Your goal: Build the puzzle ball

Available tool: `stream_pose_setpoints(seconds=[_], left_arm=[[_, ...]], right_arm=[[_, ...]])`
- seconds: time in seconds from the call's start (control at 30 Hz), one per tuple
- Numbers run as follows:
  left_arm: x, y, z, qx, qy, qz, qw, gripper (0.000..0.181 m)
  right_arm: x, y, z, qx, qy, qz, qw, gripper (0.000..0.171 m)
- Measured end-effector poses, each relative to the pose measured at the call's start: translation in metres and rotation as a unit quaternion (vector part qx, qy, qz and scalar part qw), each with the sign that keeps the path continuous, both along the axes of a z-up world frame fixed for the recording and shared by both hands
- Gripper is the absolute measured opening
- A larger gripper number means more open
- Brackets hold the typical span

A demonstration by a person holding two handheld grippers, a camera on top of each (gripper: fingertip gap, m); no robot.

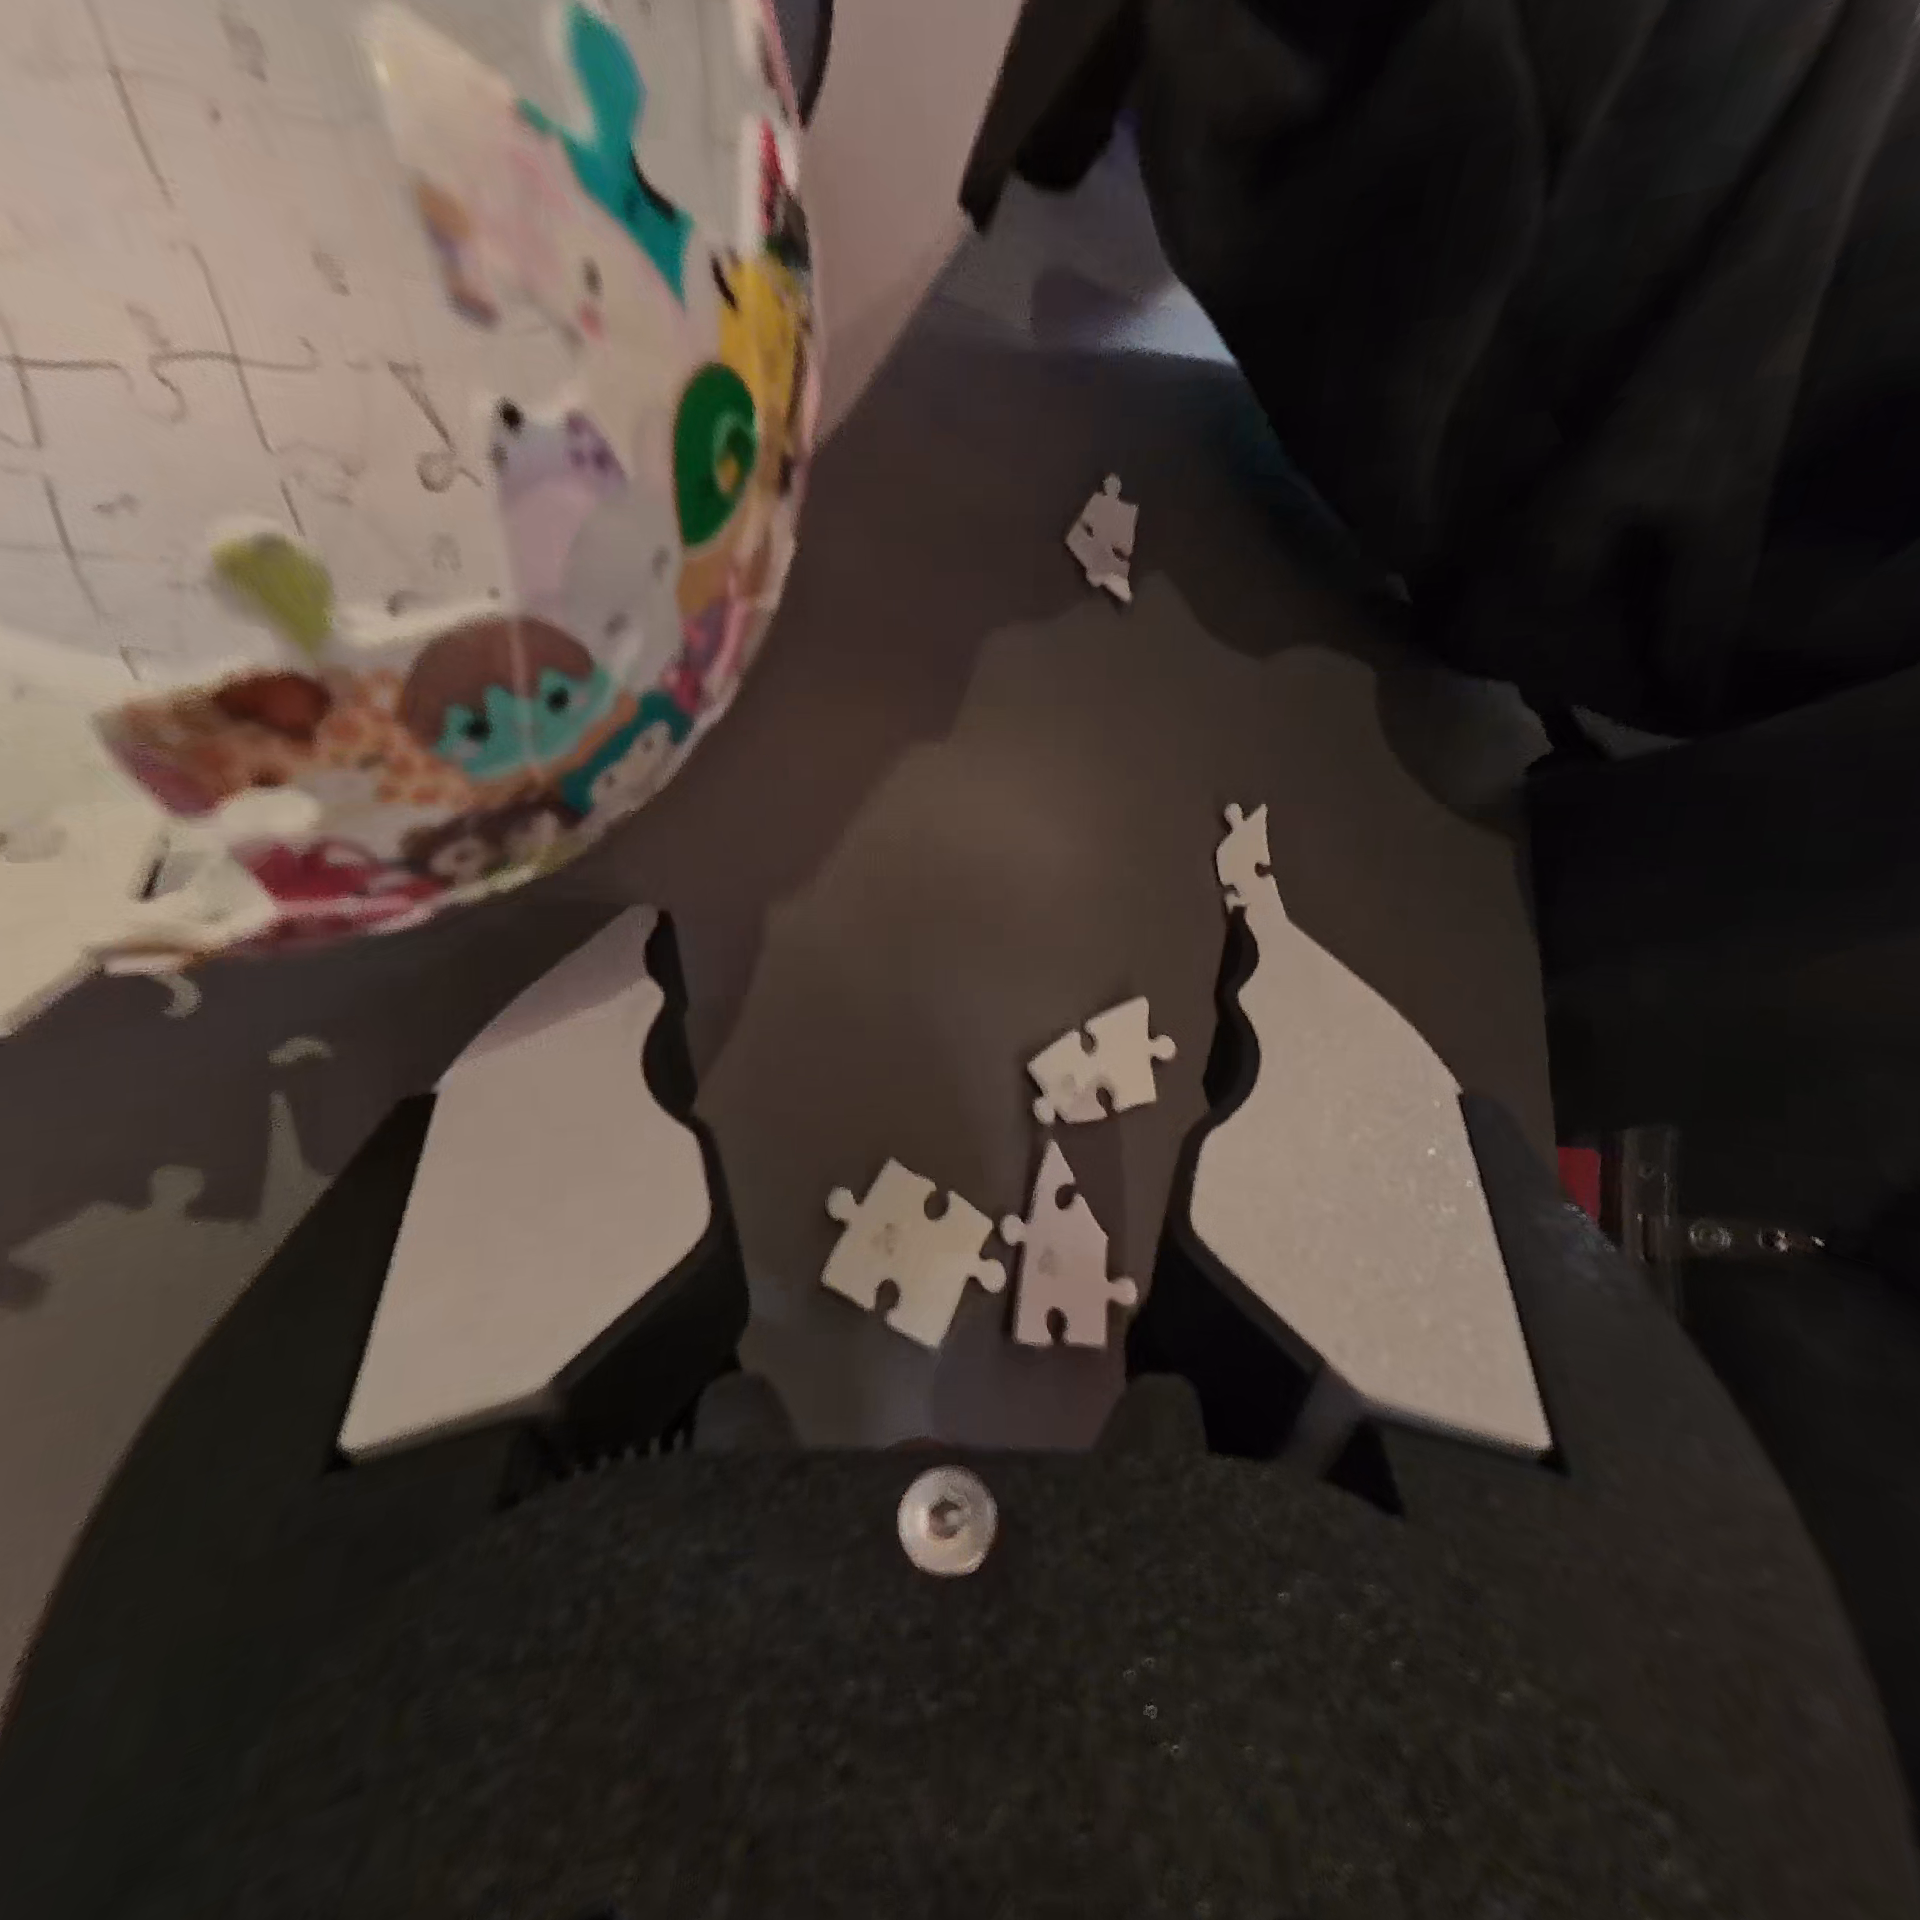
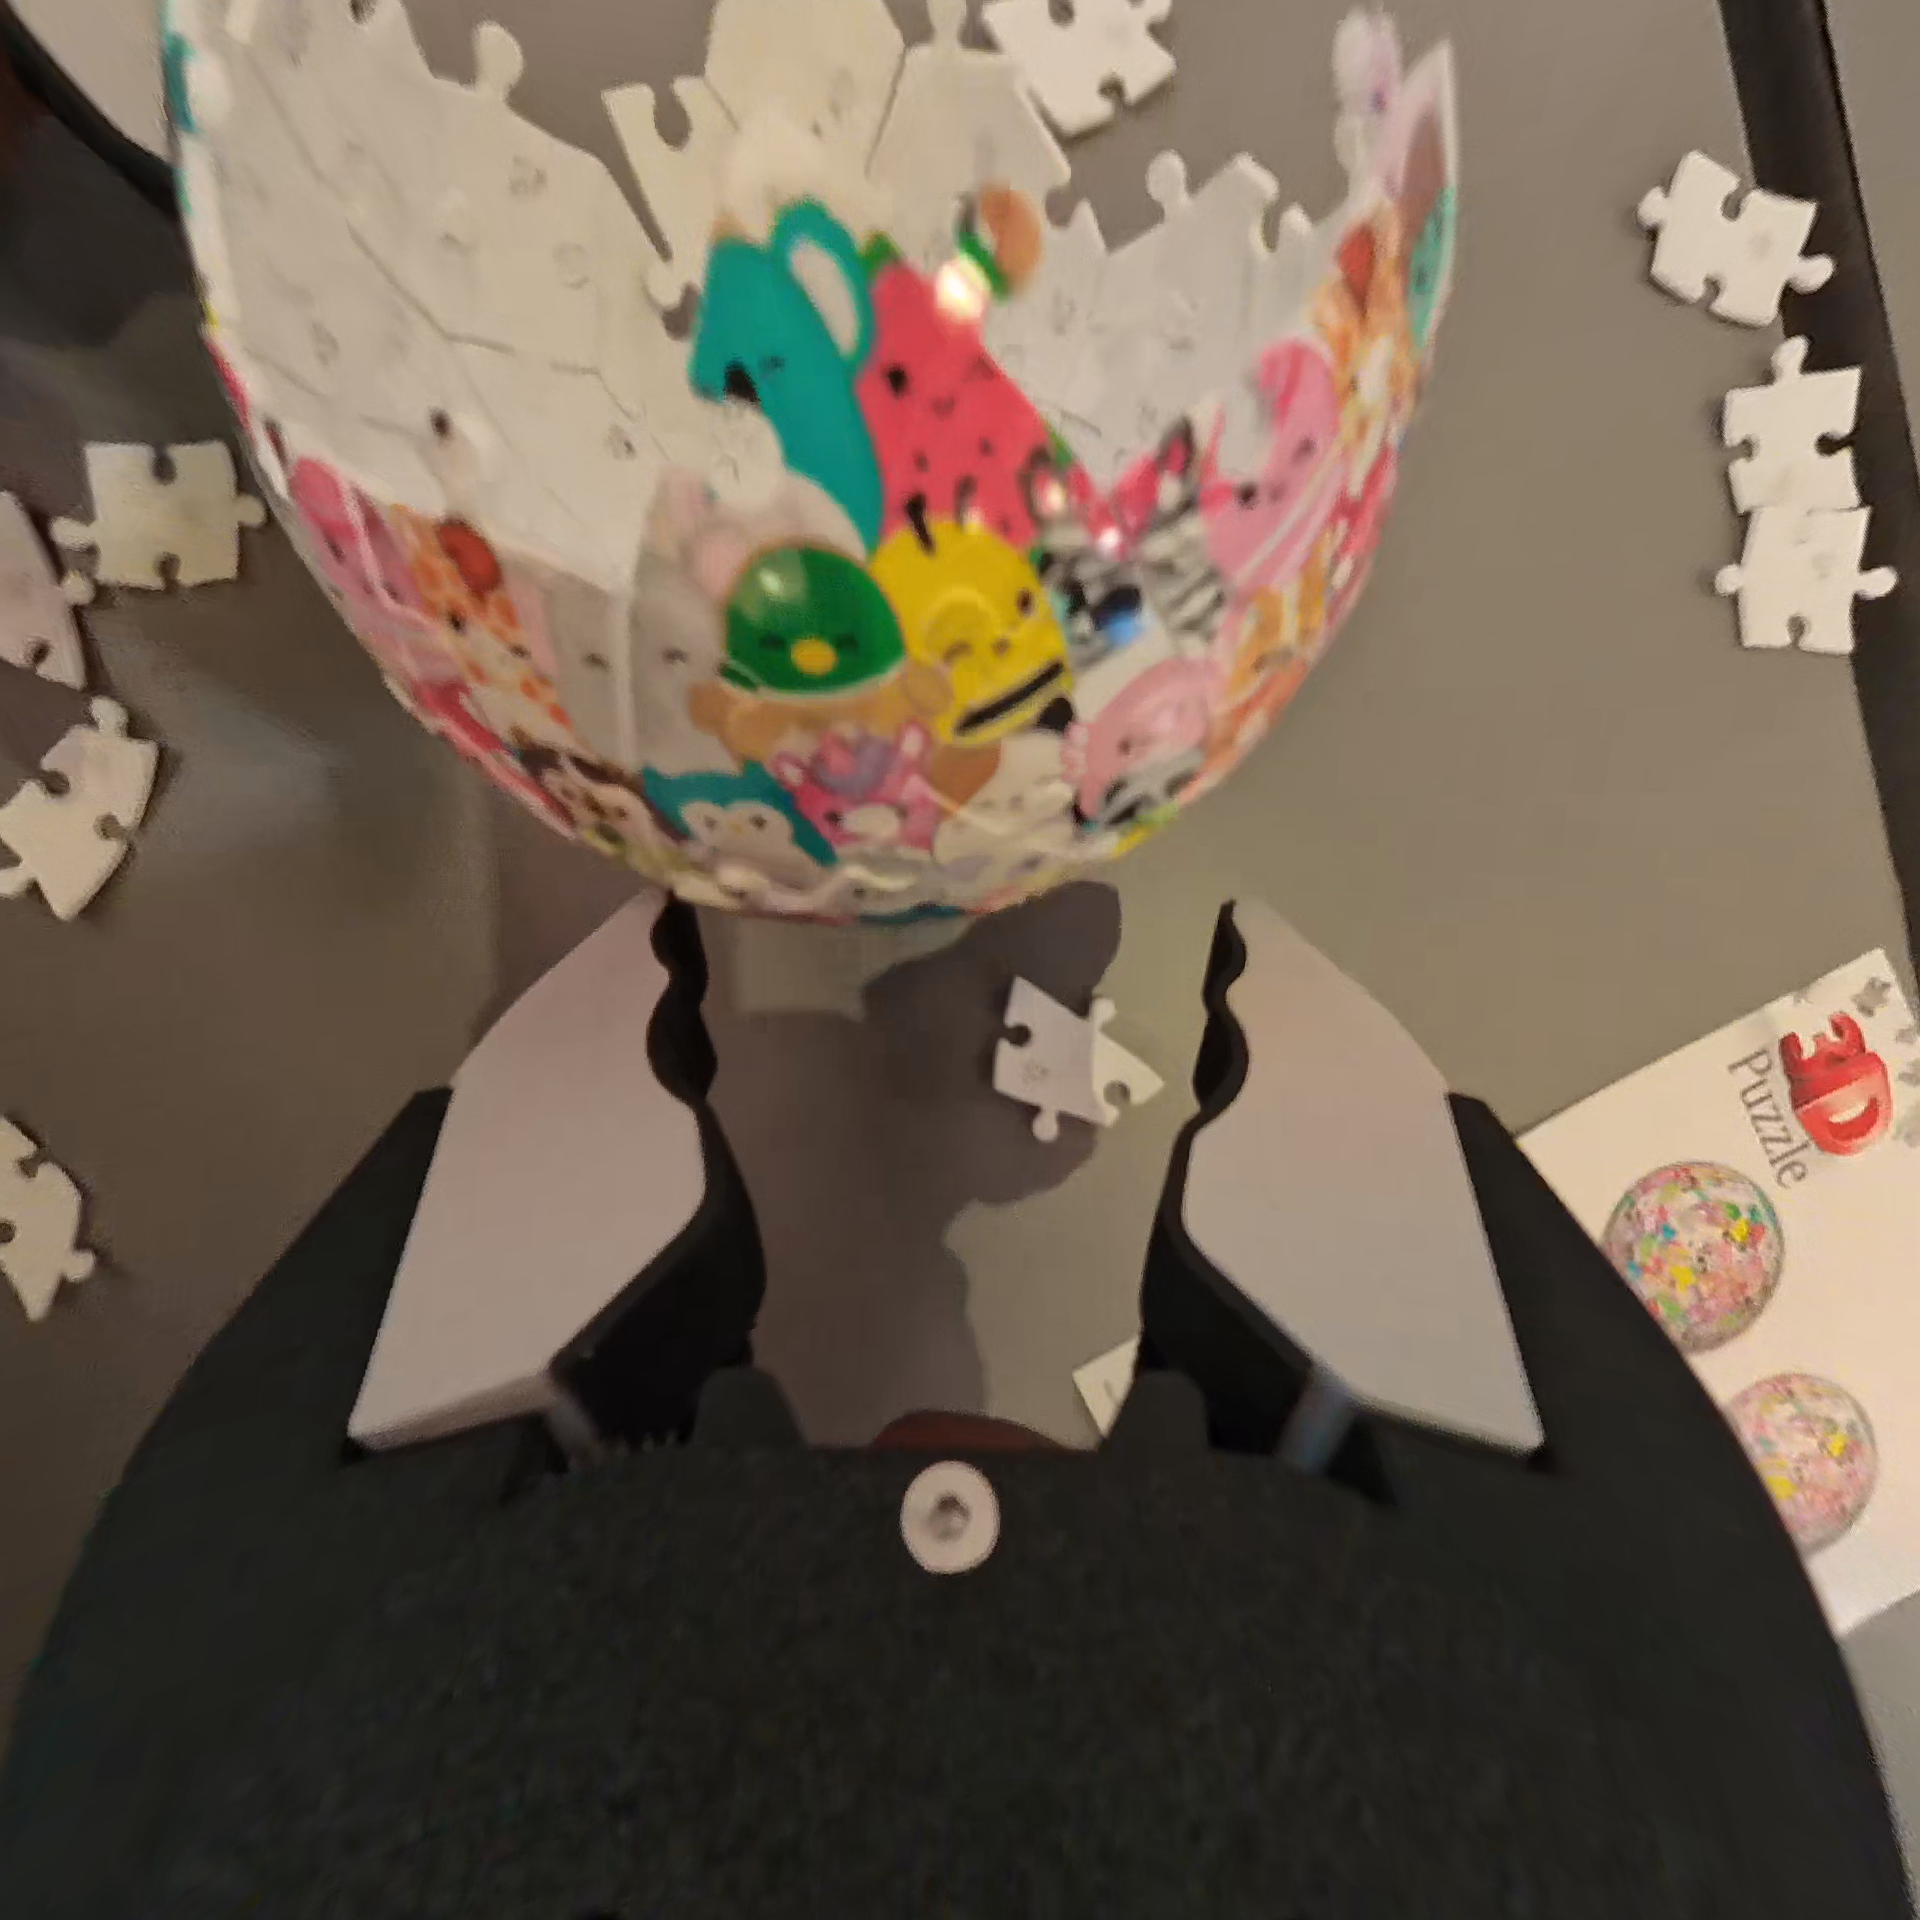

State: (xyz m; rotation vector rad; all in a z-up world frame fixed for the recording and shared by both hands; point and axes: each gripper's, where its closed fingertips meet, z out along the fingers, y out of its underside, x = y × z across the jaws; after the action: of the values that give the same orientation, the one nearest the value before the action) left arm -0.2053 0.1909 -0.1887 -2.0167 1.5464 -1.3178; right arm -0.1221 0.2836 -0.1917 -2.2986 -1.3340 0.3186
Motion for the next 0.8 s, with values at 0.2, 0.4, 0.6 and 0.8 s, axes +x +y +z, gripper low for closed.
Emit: stream_pose_setpoints(seconds=[0.2, 0.4, 0.6, 0.8], left_arm=[[-0.055, 0.021, 0.033, 0.021, -0.025, -0.001, 0.999, 0.077], [-0.064, 0.133, 0.067, 0.104, 0.015, -0.031, 0.994, 0.079], [-0.025, 0.2, 0.002, 0.085, 0.205, -0.203, 0.954, 0.063], [0.015, 0.202, -0.027, 0.213, 0.288, -0.394, 0.846, 0.05]], right_arm=[[0.003, -0.022, 0.009, 0.002, 0.117, -0.09, 0.989, 0.087], [-0.042, -0.048, 0.017, -0.008, 0.228, -0.209, 0.951, 0.083], [-0.059, -0.053, 0.004, -0.048, 0.23, -0.303, 0.924, 0.086], [-0.073, -0.05, -0.008, -0.068, 0.201, -0.3, 0.93, 0.084]])
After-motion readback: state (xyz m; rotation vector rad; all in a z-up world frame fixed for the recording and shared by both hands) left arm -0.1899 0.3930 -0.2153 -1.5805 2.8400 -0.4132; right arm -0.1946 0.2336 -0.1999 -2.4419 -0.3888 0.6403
